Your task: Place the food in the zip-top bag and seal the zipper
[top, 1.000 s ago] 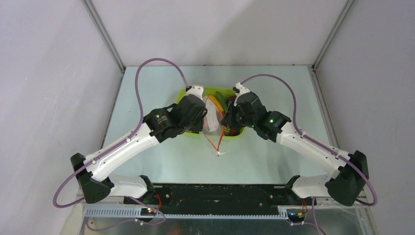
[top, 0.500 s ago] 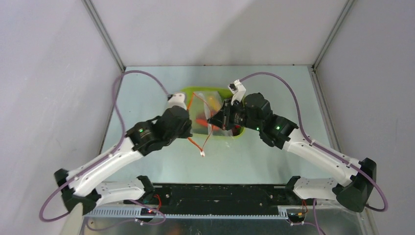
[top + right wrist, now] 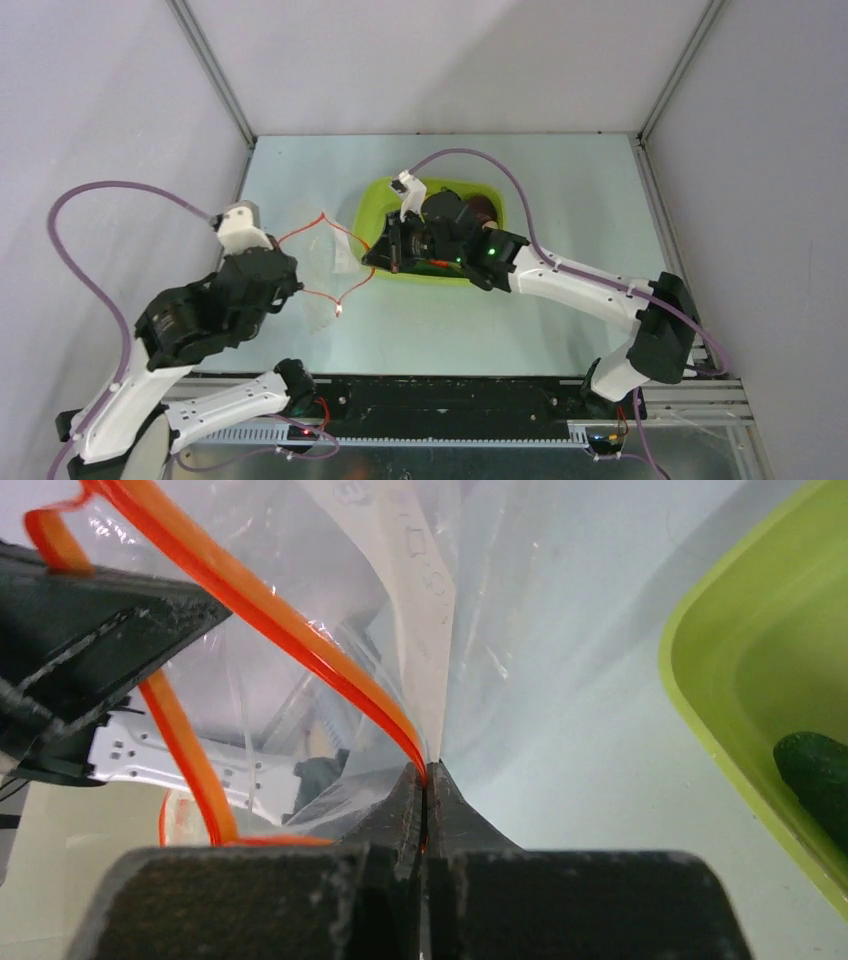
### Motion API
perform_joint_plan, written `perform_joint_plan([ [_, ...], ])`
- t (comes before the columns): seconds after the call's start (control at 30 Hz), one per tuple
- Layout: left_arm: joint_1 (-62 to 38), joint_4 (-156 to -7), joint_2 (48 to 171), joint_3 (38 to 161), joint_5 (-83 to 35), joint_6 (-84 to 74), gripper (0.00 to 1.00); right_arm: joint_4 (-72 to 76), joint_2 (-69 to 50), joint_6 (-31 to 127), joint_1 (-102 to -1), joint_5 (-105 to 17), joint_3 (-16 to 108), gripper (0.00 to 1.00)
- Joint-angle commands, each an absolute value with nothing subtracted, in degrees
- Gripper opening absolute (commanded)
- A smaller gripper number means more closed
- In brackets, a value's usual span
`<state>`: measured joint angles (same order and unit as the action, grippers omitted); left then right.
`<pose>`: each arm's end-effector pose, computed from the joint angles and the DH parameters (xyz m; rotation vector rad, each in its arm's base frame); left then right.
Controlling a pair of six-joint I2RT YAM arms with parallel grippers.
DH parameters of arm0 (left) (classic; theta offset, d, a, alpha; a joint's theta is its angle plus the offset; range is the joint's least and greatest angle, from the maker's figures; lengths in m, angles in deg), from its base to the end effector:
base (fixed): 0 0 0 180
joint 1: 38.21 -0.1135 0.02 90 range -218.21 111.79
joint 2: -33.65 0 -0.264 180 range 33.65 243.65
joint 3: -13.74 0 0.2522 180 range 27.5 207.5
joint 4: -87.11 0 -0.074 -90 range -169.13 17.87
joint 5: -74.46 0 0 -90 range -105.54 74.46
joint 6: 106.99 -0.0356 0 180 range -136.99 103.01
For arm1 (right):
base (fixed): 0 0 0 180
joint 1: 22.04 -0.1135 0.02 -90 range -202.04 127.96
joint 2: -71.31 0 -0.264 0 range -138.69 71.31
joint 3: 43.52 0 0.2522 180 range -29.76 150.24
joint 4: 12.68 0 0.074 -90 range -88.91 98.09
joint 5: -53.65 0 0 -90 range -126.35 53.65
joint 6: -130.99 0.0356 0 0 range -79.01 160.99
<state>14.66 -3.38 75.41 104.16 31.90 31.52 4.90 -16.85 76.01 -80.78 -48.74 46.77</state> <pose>0.0594 -0.0351 0.4145 -0.3243 2.0063 -0.1504 0.1846 0.3189 0.3578 -0.5871 1.9717 1.2911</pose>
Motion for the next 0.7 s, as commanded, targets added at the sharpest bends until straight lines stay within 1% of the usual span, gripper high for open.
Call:
perform_joint_plan([
  [0.0, 14.6, -13.4, 79.8, 99.4, 22.0, 21.8, 0.00, 4.2, -18.8, 77.2, -81.0, -45.2, 49.3, 0.03],
  [0.07, 14.7, -17.4, 82.6, 97.8, 18.0, 20.2, 0.00, 5.2, -20.5, 76.5, -81.2, -44.9, 49.3, 0.09],
  [0.1, 14.7, -18.7, 84.7, 97.5, 17.4, 19.9, 0.00, 5.6, -20.9, 76.5, -81.3, -44.8, 49.3, 0.15],
  [0.13, 14.7, -18.9, 85.8, 97.4, 16.7, 19.6, 0.00, 5.7, -21.1, 76.5, -81.3, -44.4, 49.2, 0.19],
  [0.17, 14.7, -18.9, 87.4, 97.6, 16.6, 19.5, 0.00, 5.9, -21.7, 76.7, -81.3, -43.9, 48.9, 0.32],
  [0.2, 14.7, -19.0, 88.1, 97.6, 16.3, 19.4, 0.00, 6.0, -22.1, 76.8, -81.3, -42.8, 48.7, 0.39],
  [0.23, 14.7, -19.5, 88.8, 97.6, 15.9, 19.3, 0.00, 6.1, -22.3, 77.1, -81.4, -42.0, 48.5, 0.52],
  [0.27, 14.7, -19.9, 88.8, 97.5, 15.0, 19.1, 0.00, 6.1, -22.8, 77.1, -81.4, -40.9, 48.4, 0.60],
  [0.33, 14.7, -21.9, 88.5, 96.7, 13.3, 18.7, 0.00, 5.8, -23.5, 77.0, -81.4, -39.5, 48.1, 0.81],
  [0.4, 14.7, -24.0, 87.7, 95.6, 11.8, 18.5, 0.00, 4.7, -24.3, 76.9, -81.4, -38.9, 48.0, 0.85],
  [0.5, 14.7, -24.2, 86.7, 94.9, 12.8, 19.1, 0.00, 4.6, -25.6, 78.1, -81.5, -35.3, 47.9, 0.84],
  [0.57, 14.7, -23.2, 86.5, 95.1, 14.3, 19.8, 0.00, 7.4, -26.2, 79.6, -81.5, -31.2, 47.8, 0.80],
  [0.63, 14.6, -22.2, 86.4, 95.3, 15.9, 20.1, 0.00, 10.9, -26.4, 80.6, -81.4, -27.8, 47.8, 0.72],
  [0.67, 14.6, -21.4, 86.4, 95.4, 16.7, 20.2, 0.00, 13.1, -26.2, 80.9, -81.3, -26.8, 47.4, 0.64],
])
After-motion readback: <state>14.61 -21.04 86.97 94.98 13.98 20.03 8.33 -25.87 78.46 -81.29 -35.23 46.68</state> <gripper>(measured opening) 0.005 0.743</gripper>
